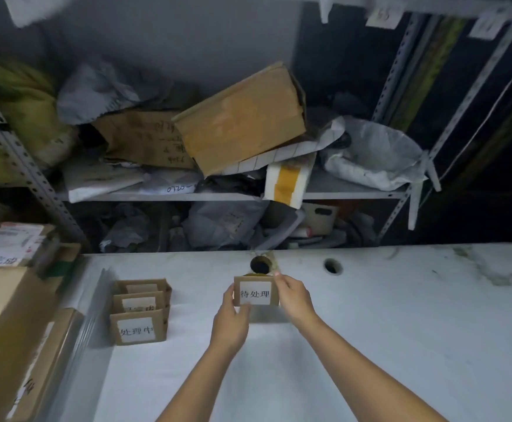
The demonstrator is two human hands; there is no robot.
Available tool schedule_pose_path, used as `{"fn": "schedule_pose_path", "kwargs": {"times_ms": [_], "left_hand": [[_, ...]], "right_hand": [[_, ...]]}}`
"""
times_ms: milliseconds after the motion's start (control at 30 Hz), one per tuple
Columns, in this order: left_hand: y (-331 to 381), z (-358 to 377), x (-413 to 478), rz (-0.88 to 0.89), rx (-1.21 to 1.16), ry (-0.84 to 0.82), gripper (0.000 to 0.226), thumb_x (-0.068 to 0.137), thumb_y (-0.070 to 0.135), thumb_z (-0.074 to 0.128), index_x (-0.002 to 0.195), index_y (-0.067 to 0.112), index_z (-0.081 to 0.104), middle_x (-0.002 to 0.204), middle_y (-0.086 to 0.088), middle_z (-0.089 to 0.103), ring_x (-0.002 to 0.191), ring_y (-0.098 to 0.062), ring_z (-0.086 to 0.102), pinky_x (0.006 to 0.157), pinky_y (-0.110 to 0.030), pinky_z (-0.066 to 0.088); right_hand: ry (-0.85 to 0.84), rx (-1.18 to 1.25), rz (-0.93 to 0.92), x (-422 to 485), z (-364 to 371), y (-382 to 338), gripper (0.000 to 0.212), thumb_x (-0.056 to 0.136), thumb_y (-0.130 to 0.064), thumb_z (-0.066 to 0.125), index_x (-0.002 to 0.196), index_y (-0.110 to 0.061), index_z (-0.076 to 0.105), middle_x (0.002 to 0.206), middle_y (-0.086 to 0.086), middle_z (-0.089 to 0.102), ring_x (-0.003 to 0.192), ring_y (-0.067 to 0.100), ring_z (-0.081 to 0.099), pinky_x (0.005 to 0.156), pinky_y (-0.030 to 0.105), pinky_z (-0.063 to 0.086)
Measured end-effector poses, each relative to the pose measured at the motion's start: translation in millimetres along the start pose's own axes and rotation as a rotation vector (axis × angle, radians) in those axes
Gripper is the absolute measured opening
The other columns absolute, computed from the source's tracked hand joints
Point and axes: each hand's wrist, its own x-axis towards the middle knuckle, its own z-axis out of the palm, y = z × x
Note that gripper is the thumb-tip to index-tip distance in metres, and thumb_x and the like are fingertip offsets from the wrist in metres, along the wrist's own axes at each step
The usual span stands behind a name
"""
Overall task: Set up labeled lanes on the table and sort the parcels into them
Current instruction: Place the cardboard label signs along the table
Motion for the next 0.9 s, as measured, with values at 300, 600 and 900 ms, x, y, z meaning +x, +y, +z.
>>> {"fn": "schedule_pose_path", "kwargs": {"times_ms": [300, 600, 900], "left_hand": [[-3.9, 61.7, 39.5, -0.162, -0.174, -0.003, 0.044, 0.106, 0.023, 0.040, 0.149, 0.033, 0.034, 0.138, 0.000, 0.057, 0.126, -0.021, 0.050, 0.106, -0.037, 0.042], [-1.1, 89.8, 51.0, -0.317, -0.654, 0.104, 0.028, 0.103, 0.028, 0.043, 0.119, 0.021, 0.065, 0.112, -0.001, 0.071, 0.113, -0.013, 0.060, 0.097, -0.032, 0.043], [-4.3, 99.0, 69.0, -0.366, -0.527, 0.174, 0.027, 0.102, 0.027, 0.045, 0.120, 0.019, 0.063, 0.112, -0.001, 0.070, 0.105, -0.015, 0.061, 0.095, -0.037, 0.047]], "right_hand": [[-0.003, -0.059, 0.053, 62.4, -22.9, 38.1, 0.046, 0.104, -0.050, 0.036, 0.099, -0.023, 0.073, 0.092, -0.002, 0.073, 0.089, 0.015, 0.066, 0.085, 0.036, 0.056], [-0.001, 0.030, 0.059, 67.9, -39.8, 54.1, 0.047, 0.104, -0.049, 0.040, 0.094, -0.015, 0.071, 0.087, -0.003, 0.073, 0.086, 0.014, 0.067, 0.077, 0.032, 0.054], [-0.006, 0.011, 0.054, 71.6, -38.2, 53.4, 0.043, 0.104, -0.049, 0.038, 0.095, -0.022, 0.070, 0.088, -0.006, 0.071, 0.086, 0.010, 0.066, 0.070, 0.024, 0.053]]}}
